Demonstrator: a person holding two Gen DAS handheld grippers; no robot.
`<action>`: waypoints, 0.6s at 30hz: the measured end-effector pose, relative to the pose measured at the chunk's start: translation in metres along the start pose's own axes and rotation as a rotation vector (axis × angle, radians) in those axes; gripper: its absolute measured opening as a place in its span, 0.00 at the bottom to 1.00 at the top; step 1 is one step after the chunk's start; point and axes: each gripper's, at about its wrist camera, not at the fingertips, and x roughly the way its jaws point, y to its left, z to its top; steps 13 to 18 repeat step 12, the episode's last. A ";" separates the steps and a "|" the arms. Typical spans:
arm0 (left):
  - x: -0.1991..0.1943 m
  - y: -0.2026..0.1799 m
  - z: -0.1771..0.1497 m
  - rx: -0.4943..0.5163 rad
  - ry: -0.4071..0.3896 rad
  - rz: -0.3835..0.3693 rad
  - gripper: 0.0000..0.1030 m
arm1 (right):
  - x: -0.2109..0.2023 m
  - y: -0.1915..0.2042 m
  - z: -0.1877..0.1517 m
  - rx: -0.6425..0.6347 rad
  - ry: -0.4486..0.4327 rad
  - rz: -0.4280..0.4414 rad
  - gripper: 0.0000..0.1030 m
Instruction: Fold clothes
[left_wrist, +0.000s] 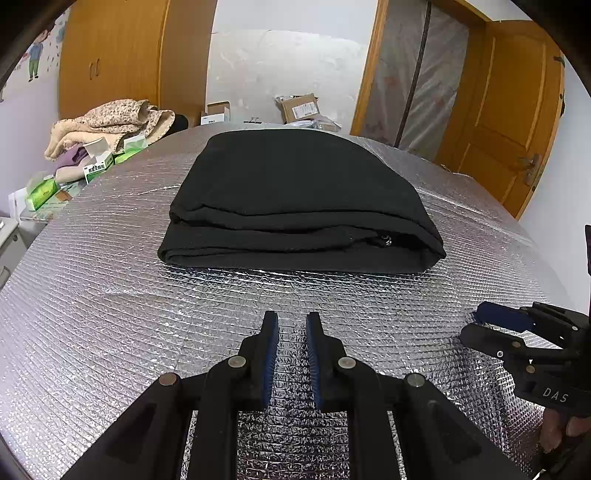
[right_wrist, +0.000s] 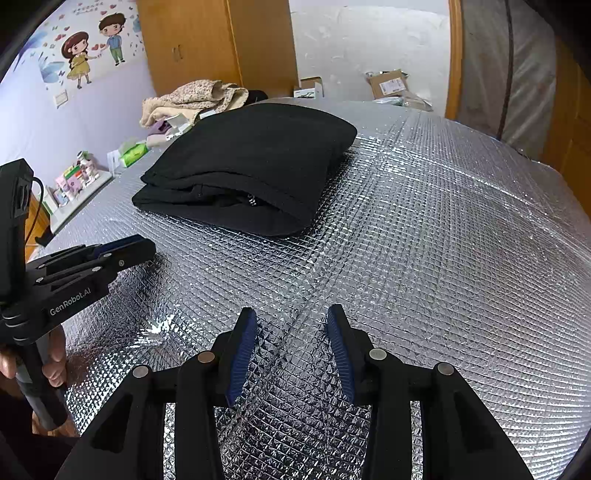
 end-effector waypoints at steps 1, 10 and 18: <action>0.000 0.000 0.000 0.002 0.000 0.002 0.15 | 0.000 0.000 0.000 0.000 0.000 0.000 0.41; 0.000 0.003 0.001 -0.010 0.003 -0.014 0.15 | 0.000 0.000 0.000 0.000 0.000 0.000 0.41; 0.000 0.004 0.001 -0.012 0.003 -0.017 0.15 | 0.000 0.000 0.000 0.000 0.000 0.000 0.41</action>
